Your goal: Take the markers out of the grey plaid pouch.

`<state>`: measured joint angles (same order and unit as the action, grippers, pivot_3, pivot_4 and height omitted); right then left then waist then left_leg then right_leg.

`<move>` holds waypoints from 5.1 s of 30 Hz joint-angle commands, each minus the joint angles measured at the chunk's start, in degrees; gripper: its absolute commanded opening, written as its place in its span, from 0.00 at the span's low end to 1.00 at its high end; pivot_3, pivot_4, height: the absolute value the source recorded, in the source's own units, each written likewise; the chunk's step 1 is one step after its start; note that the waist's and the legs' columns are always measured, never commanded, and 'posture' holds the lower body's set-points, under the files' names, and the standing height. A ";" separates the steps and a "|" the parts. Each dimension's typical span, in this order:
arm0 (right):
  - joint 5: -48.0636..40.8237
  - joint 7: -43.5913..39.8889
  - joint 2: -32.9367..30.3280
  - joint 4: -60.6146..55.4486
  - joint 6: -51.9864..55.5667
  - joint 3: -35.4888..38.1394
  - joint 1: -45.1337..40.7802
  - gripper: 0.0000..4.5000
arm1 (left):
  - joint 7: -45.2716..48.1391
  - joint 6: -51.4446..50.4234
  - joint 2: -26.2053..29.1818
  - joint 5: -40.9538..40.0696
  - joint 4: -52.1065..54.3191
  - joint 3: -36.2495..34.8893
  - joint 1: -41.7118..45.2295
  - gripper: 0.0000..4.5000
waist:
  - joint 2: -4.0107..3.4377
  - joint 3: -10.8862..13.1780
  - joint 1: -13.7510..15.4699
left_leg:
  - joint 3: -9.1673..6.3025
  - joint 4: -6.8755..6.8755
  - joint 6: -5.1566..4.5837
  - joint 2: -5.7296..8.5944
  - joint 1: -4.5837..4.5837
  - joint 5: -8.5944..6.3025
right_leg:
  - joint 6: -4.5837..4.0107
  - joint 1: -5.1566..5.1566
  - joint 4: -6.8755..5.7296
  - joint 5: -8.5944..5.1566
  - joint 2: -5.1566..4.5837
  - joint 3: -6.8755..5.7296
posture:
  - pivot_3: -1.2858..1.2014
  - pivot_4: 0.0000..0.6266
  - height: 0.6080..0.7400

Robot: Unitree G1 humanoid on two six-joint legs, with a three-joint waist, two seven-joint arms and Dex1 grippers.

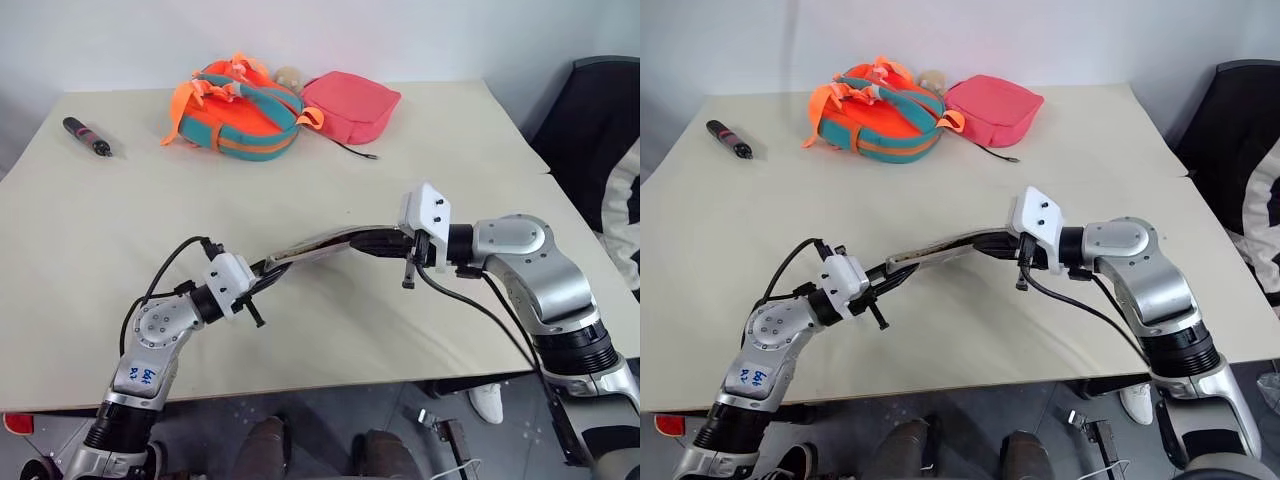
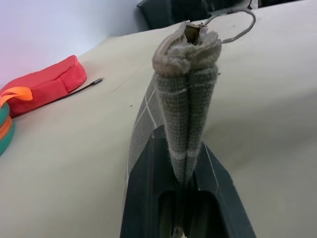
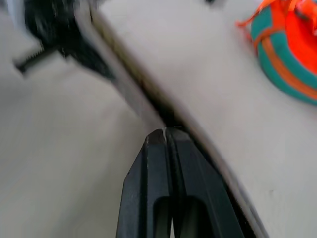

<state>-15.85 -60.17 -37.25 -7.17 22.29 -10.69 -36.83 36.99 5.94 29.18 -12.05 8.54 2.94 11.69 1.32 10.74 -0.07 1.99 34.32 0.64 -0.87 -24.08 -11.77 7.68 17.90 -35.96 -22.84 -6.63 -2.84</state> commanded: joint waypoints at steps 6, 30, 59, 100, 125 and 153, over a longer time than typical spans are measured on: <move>-0.23 -0.27 1.19 0.90 -1.89 1.65 -1.43 0.02 | 0.33 1.31 -0.06 1.87 2.50 -0.27 -0.52 0.00 | 0.00 0.00 -0.06 | 0.01 0.01 0.01 -0.02 0.00 0.01 | 0.00 0.00 0.00 0.00 0.03 0.00 | 0.52 0.24 1.00; 0.59 -1.03 0.88 3.16 -3.14 2.19 -1.50 0.02 | 0.49 1.56 -1.39 3.49 2.40 -0.23 -0.23 0.00 | 0.00 0.00 0.01 | 0.00 0.07 0.00 -0.01 0.00 -0.02 | 0.00 -0.09 0.04 0.00 0.00 -0.01 | 0.52 0.24 1.00; 3.15 -0.90 1.66 4.90 -5.51 2.48 -1.64 0.02 | 1.21 -1.91 -2.07 2.13 4.32 -0.35 1.24 0.00 | 0.00 0.00 0.01 | 0.00 0.08 0.00 -0.02 0.01 -0.02 | 0.00 -0.14 0.10 0.00 0.01 -0.04 | 0.52 0.24 1.00; 18.30 -12.66 -5.13 4.64 -12.24 -9.68 -6.43 0.51 | 5.86 -35.20 -4.58 -20.82 12.17 -1.92 1.75 0.00 | 0.01 0.01 0.01 | -0.16 0.17 0.00 -0.03 0.04 -0.04 | 0.00 -0.29 0.25 0.00 0.04 -0.02 | 0.52 0.24 1.00; 16.20 -22.23 -4.05 4.04 -7.37 -10.56 -15.42 0.21 | -0.46 -54.93 -9.78 -45.00 8.96 -12.35 6.99 0.00 | 0.00 0.02 -0.03 | -0.21 0.27 0.01 -0.03 0.02 -0.04 | 0.00 -0.31 0.23 0.00 0.05 -0.03 | 0.52 0.24 1.00; 27.96 -15.44 0.96 10.88 -12.68 -18.22 -13.59 0.63 | 1.30 -50.46 -8.87 -36.36 9.40 -6.72 -0.06 0.00 | 0.01 0.02 -0.05 | -0.25 0.37 0.06 -0.03 0.02 -0.10 | 0.02 -0.41 0.33 0.01 0.07 -0.06 | 0.52 0.24 1.00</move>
<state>11.55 -75.56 -36.10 3.20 9.26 -29.07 -50.29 37.55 -45.23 20.54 -47.27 15.98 -3.42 11.57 1.33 10.76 -0.12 1.74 34.68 0.70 -0.90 -24.07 -11.87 7.70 17.49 -35.63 -22.83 -6.55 -2.89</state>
